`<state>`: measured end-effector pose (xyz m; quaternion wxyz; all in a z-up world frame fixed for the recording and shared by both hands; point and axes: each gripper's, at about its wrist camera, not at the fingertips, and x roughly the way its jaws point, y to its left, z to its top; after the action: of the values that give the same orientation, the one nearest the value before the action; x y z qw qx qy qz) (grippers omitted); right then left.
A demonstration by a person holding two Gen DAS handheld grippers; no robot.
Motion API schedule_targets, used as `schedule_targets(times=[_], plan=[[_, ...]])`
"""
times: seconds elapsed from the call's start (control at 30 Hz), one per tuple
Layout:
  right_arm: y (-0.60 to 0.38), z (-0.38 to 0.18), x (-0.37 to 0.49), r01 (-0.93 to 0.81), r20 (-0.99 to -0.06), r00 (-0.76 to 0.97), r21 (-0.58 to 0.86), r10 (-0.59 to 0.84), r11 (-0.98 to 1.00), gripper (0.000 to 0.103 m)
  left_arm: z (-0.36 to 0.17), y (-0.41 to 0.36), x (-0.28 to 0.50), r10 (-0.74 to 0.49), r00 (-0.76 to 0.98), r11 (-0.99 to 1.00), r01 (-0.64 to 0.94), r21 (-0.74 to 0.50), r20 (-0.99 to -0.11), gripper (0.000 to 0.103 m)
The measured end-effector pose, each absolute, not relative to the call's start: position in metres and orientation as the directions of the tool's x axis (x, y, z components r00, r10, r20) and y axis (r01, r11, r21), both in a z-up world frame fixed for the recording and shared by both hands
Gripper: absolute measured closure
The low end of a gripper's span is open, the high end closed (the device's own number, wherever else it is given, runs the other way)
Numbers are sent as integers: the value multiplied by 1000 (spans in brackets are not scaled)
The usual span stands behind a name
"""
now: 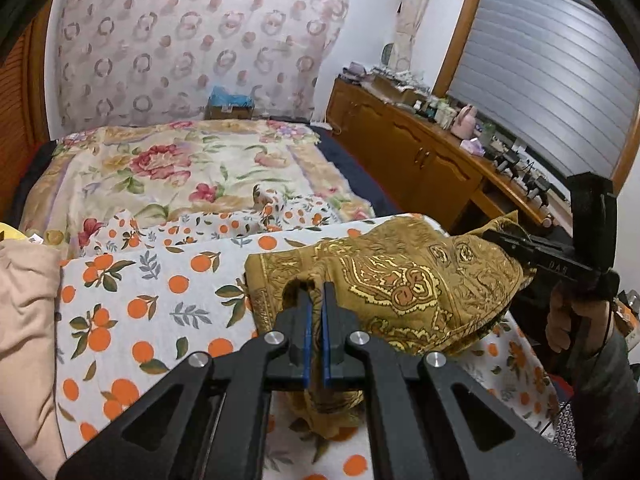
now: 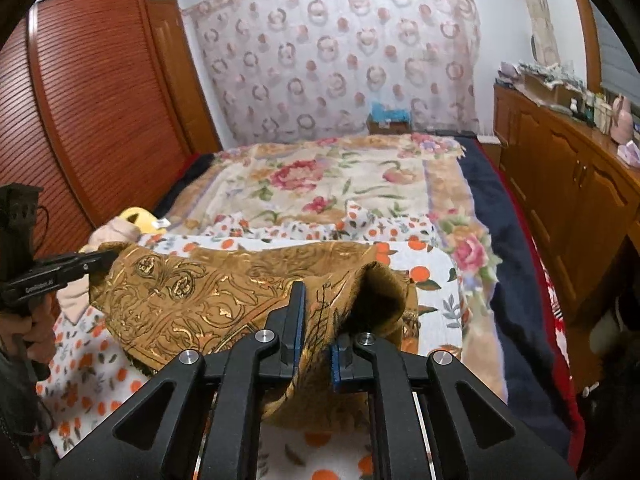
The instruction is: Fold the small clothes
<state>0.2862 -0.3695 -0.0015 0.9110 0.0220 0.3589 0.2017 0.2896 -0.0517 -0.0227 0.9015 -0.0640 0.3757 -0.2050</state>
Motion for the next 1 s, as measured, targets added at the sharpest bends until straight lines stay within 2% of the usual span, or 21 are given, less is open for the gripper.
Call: schedule_targets(times=[0.23,0.37,0.43,0.5,0.53,0.63,0.8,1.0], plan=[[-375,0,312,-326,-673,636,209,377,922,84,-37,-50,312,-413,607,910,307,-279,-679,102],[-379,8,319,-307,-675,647,195,354,932,72,-42,-50,320,-417,591,908,303,-289,-690,102],[-379,12,319,-299,-672,665,159,325,941,63,-41,-52,323,-420,586,906,312,-286,-693,102],[-380,14,317,-286,-673,684,107,281,952,62,-37,-53,323,-427,587,902,329,-280,-688,102],[-381,15,316,-284,-672,690,91,270,954,61,-33,-53,322,-432,590,899,340,-276,-682,98],[-386,16,308,-300,-664,698,70,269,951,60,-19,-49,316,-419,631,905,344,-249,-652,61],[-399,8,291,-303,-665,704,33,247,952,59,-6,-35,305,-405,659,911,351,-217,-634,59],[-405,-15,282,-321,-719,662,-16,212,947,58,-30,-20,289,-362,630,926,327,-188,-687,59]])
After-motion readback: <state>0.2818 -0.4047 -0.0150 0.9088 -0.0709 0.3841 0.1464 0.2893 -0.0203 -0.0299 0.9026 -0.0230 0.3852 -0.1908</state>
